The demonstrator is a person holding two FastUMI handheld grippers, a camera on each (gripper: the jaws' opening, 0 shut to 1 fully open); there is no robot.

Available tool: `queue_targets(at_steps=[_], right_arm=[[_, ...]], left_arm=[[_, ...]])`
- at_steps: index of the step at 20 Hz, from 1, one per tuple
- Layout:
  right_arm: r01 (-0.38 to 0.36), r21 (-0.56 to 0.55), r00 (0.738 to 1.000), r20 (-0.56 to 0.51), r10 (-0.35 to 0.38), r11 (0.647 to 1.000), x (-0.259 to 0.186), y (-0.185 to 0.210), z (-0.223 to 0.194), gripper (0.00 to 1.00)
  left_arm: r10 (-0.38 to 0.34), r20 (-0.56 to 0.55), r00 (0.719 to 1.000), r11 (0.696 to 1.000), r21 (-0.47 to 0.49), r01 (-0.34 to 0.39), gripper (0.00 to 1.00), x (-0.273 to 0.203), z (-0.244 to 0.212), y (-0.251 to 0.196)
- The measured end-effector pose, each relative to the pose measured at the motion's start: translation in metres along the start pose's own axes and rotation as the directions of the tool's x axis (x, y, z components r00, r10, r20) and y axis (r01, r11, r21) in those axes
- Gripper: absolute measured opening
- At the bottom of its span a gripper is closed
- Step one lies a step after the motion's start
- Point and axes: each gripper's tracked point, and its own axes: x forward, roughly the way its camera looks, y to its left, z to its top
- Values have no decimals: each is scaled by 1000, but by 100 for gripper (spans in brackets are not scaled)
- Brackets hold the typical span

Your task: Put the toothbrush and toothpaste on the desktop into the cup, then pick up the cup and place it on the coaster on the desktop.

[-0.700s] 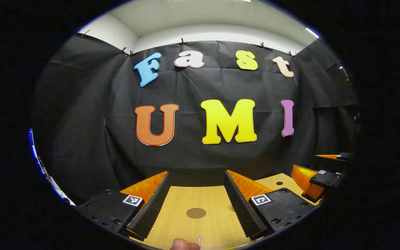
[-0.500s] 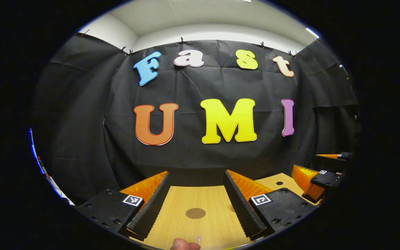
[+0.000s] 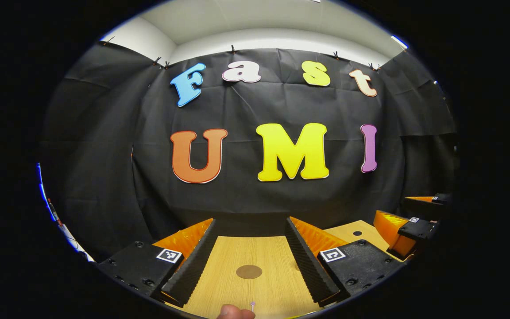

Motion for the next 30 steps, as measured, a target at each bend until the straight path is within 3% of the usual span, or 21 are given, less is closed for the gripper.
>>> queue_targets(at_steps=[7, 13, 19, 24, 30], right_arm=[[-5, 6, 1000, -24, 5, 1000, 5, -1, -6, 96], [-35, -9, 994, -108, 34, 999, 9, 3, -29, 96], [-98, -28, 953, -292, 86, 995, 3, 8, -79, 96], [-144, -22, 864, -490, 115, 989, -6, 12, -129, 96], [-165, 17, 682, -721, 126, 986, -28, 20, -196, 96]], left_arm=[[5, -28, 1000, 1000, -10, -5, 97, -1, -11, 3], [4, -71, 997, 1000, -8, -4, 97, -1, -30, 5], [1, -143, 990, 1000, 14, 1, 98, -11, -60, 14], [-7, -256, 967, 1000, -8, 6, 98, -24, -97, 23], [-12, -349, 937, 1000, -11, 9, 98, -34, -129, 26]])
